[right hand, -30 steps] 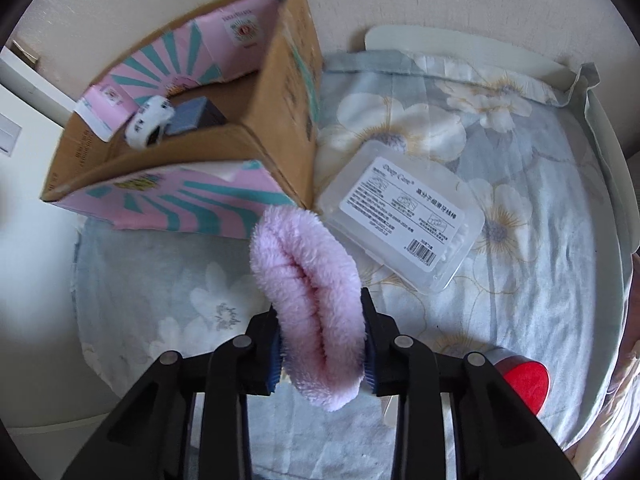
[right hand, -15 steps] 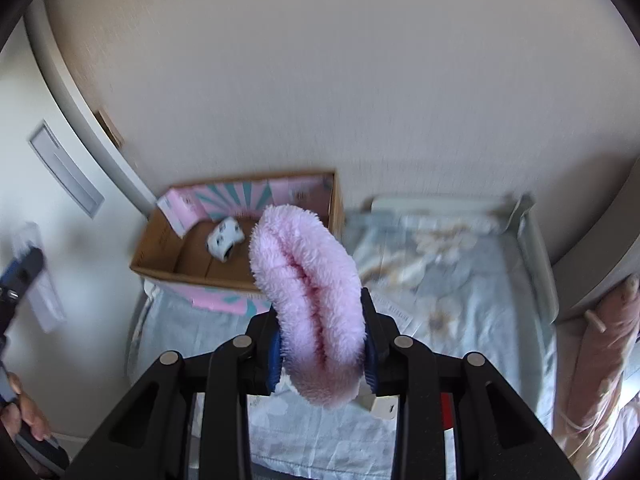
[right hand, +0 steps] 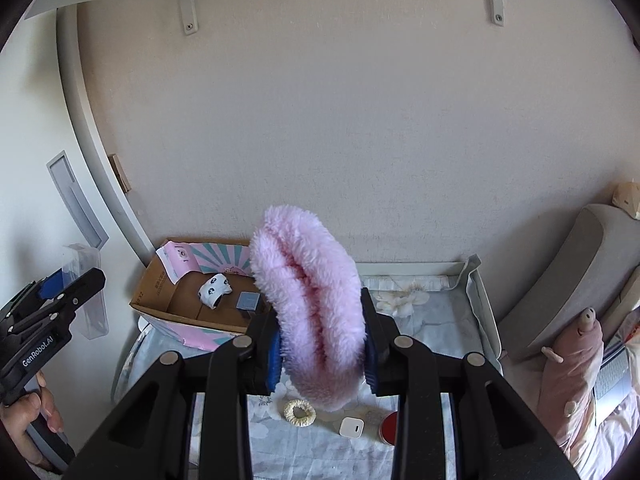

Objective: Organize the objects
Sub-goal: 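Carry floss box and headband into the cardboard box and release both, then withdraw both tools from the box back over the bed, then lower the left tool onto the beige hair tie and close it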

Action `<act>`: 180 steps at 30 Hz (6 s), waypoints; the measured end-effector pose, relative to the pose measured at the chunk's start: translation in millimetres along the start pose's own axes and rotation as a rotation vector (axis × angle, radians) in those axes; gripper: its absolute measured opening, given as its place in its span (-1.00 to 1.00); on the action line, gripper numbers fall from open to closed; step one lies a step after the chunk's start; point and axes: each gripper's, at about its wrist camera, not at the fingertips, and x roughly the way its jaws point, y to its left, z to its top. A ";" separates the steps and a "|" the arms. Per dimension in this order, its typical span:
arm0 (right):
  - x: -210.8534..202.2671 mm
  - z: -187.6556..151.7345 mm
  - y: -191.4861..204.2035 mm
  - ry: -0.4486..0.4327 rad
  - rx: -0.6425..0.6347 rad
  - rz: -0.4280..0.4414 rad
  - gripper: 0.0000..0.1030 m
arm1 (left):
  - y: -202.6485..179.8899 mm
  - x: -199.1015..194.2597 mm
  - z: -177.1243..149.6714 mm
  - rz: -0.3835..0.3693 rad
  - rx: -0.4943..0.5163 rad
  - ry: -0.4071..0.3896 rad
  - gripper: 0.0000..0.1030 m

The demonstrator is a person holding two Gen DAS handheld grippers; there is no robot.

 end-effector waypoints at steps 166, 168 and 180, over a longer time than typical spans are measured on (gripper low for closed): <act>21.8 -80.4 -110.1 0.030 -0.072 0.046 0.57 | -150.0 161.5 -193.3 -0.255 0.351 0.471 0.18; 21.7 -81.1 -110.2 0.010 -0.092 0.113 0.57 | -150.7 160.2 -193.0 -0.241 0.357 0.464 -0.04; 21.1 -82.9 -109.8 0.014 -0.064 0.135 0.57 | -139.8 159.3 -180.1 -0.267 0.290 0.466 -0.41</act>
